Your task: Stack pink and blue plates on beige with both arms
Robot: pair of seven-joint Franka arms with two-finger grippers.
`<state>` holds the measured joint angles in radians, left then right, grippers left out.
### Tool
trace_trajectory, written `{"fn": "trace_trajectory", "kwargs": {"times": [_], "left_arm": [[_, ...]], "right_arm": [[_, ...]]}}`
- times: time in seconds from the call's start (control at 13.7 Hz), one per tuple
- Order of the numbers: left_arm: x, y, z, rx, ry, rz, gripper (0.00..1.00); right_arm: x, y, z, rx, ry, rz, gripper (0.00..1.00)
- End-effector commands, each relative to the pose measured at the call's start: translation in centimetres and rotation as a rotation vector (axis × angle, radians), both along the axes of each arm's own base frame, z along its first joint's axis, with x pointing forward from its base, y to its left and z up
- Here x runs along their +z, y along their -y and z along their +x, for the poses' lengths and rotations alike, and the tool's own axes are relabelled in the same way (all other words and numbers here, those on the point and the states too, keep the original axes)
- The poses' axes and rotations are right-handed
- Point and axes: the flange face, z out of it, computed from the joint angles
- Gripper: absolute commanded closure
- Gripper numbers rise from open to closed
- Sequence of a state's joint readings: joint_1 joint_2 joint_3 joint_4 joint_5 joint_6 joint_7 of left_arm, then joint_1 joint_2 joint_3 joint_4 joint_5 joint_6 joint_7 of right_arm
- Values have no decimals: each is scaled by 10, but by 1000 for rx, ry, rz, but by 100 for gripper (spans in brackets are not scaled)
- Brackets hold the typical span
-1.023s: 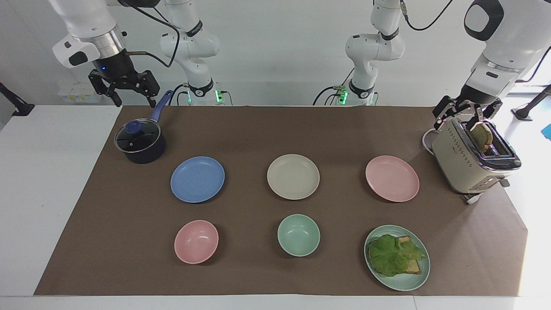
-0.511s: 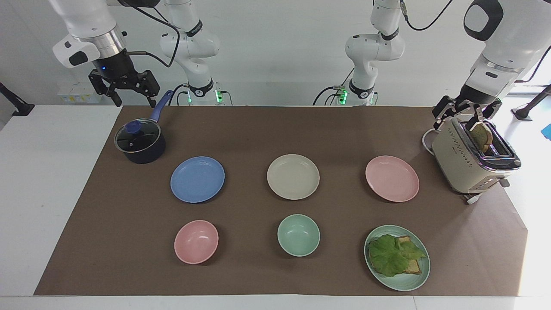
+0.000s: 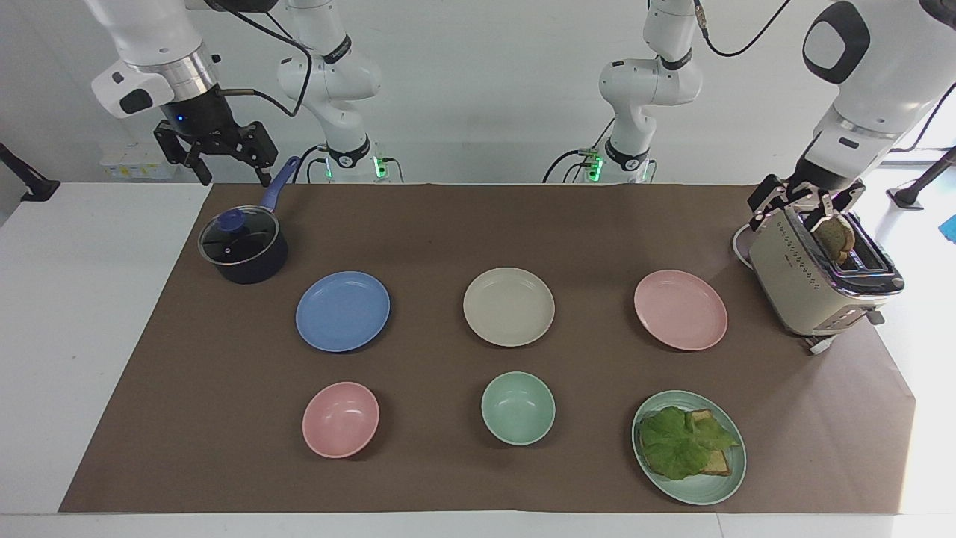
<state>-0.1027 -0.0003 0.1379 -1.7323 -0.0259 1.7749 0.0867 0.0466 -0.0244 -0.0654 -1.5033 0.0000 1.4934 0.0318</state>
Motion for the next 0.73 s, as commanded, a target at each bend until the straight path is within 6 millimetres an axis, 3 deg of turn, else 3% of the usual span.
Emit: {"fn": "trace_trajectory", "kwargs": {"times": [0.0, 0.29, 0.66], "left_arm": [[-57, -3, -1, 16, 18, 1, 0], [-133, -17, 21, 40, -40, 16, 0], [-202, -24, 21, 76, -64, 27, 0]], "right_arm": [[3, 1, -4, -26, 6, 23, 0], [3, 1, -4, -19, 6, 23, 0], [3, 1, -4, -21, 6, 23, 0]]}}
